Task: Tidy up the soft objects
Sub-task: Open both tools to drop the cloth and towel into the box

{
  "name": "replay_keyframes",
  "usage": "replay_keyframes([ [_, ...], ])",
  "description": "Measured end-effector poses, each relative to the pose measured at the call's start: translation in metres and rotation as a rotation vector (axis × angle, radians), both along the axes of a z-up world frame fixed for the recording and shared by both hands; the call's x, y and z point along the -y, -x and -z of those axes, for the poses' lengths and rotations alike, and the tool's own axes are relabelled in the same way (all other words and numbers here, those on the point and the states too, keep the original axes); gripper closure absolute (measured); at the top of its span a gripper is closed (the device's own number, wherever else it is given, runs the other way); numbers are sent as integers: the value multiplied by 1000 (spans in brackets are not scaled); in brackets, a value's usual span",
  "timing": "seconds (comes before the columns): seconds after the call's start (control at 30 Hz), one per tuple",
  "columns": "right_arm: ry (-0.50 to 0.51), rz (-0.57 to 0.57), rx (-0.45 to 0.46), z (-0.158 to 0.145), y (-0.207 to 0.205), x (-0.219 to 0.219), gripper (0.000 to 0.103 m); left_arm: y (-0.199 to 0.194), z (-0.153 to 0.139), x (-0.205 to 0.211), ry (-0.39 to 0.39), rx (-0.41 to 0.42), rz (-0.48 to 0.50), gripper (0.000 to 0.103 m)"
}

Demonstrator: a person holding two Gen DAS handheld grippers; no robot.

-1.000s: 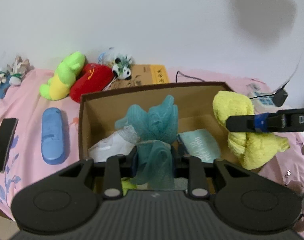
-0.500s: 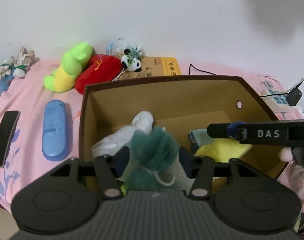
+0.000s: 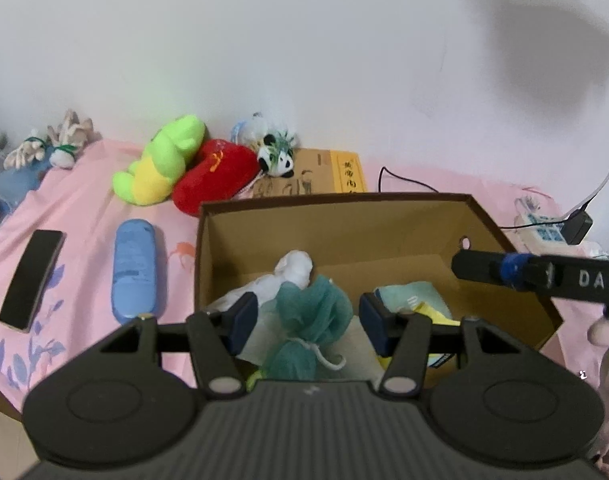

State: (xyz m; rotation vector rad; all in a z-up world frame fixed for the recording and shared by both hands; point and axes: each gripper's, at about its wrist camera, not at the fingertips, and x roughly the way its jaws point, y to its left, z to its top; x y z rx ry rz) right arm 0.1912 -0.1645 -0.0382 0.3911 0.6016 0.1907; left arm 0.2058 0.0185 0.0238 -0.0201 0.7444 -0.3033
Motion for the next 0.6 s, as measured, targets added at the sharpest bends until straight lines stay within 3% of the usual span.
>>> replay_keyframes([
  [0.27,74,46,102,-6,44,-24,84,31,-15,-5,-38,37,0,44],
  [0.6,67,113,87,4,78,-40,84,66,-20,-9,-88,61,6,41],
])
